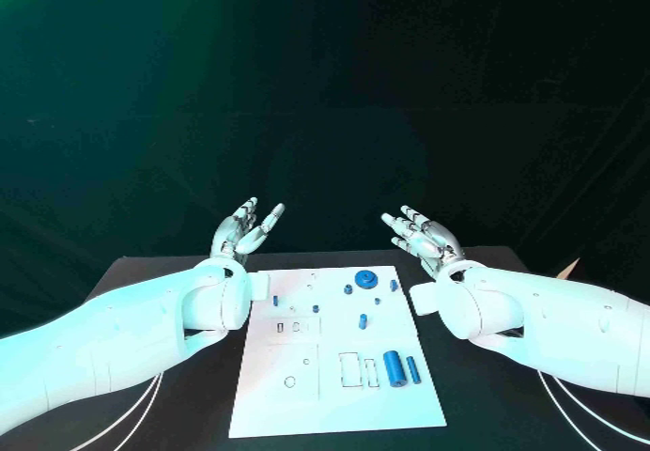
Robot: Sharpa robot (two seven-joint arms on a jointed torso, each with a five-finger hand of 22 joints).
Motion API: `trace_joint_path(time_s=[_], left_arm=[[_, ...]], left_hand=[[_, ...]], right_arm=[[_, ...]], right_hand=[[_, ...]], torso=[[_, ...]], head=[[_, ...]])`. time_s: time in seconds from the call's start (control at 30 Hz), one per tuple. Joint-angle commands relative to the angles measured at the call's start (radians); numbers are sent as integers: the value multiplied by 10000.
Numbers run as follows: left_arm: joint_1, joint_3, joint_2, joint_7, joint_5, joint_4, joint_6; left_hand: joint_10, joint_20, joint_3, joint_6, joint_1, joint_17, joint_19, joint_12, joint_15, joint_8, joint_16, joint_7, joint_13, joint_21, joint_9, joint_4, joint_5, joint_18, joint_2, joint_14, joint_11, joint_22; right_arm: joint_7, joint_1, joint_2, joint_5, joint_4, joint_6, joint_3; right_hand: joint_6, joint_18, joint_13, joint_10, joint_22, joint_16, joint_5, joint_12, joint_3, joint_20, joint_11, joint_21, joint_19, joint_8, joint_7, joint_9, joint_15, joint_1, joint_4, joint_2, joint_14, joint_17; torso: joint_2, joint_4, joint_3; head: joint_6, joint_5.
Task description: Assemble the parts on the task board
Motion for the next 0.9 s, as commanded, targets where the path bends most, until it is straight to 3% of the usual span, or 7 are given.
trace_joint_path(time_s=[0.03, 0.27, 0.3, 0.47, 0.63, 0.7, 0.9], left_arm=[[14, 0, 30, 23, 32, -13, 641], [14, 0, 30, 23, 32, -13, 641], [102, -2, -598, 78, 34, 377, 968], [178, -2, -824, 186, -1, 688, 982], [291, -2, -1073, 395, -14, 989, 901], [334, -1, -1180, 454, -16, 1115, 887], [450, 1, -1486, 461, -23, 1481, 965]], left_hand=[[37, 193, 34, 161, 529, 17, 33, 42, 139, 56, 72, 717, 25, 66, 25, 160, 116, 249, -42, 23, 158, 21], [109, 201, 39, 242, 620, 32, 51, 57, 188, 80, 89, 770, 38, 87, 42, 163, 114, 292, -26, 81, 214, 34], [124, 203, 39, 253, 636, 35, 61, 60, 199, 84, 91, 781, 40, 93, 44, 162, 112, 302, -24, 91, 225, 38], [423, 221, 10, 564, 776, 114, 242, 109, 333, 172, 178, 945, 80, 200, 110, 172, 113, 458, -32, 438, 399, 98], [2010, 245, -21, 1920, 854, 475, 1595, 341, 574, 587, 675, 1342, 233, 885, 398, 160, 108, 407, -8, 2244, 841, 449], [3444, 235, 55, 2927, 1038, 690, 3025, 583, 683, 931, 1024, 1445, 344, 1588, 618, 131, 94, 289, 21, 3391, 991, 791], [6664, 214, 192, 4790, 1381, 1268, 4895, 1044, 557, 1591, 1924, 1461, 508, 2614, 1029, 100, 71, 390, -25, 6383, 964, 1182]], right_arm=[[-755, 185, 29, -771, -166, 1946, -138], [-1033, 426, 43, -981, -351, 2595, -342], [-791, 509, -120, -2101, -364, 1831, -344], [-660, 603, -211, -3110, -338, 1470, -342], [-719, 740, -258, -4101, -401, 1215, -339], [-795, 811, -278, -4485, -410, 1135, -338], [-1187, 1031, -298, -5974, -456, 1021, -334]], right_hand=[[145, 176, 25, 111, 34, 82, 51, 75, 193, 123, 116, 81, 73, 63, 1740, 34, 124, 328, -117, 17, 141, 41], [514, 215, 77, 599, 105, 180, 44, 134, 359, 124, 131, 224, 385, 160, 1744, 118, 149, 642, -545, -54, 646, 133], [610, 219, 91, 722, 119, 207, 45, 153, 379, 127, 136, 253, 456, 188, 1747, 140, 147, 711, -609, -78, 766, 154], [1848, 279, 245, 2393, 308, 674, 36, 425, 613, 133, 157, 675, 1471, 578, 1742, 415, 111, 1545, -1150, -246, 2591, 469], [3165, 380, 348, 4266, 419, 1070, 32, 667, 697, 110, 72, 1020, 2335, 1017, 1704, 705, 6, 2138, -1448, -489, 4257, 721], [3850, 476, 387, 5190, 486, 1234, 33, 744, 721, 107, -8, 1240, 2954, 1245, 1653, 854, -84, 2326, -1508, -561, 5058, 826], [5316, 739, 466, 7178, 620, 1535, 34, 816, 774, 94, -229, 1792, 4754, 1701, 1484, 1145, -335, 2629, -1645, -746, 6830, 1020]], torso=[[2, -1, 0], [2, -1, 0], [137, 30, -53], [250, 114, -73], [399, 177, -99], [486, 223, -106], [669, 327, -127]], head=[[-1, 1], [-1, 1], [-120, -27], [-107, -65], [-131, -106], [-103, -130], [-104, -199]])
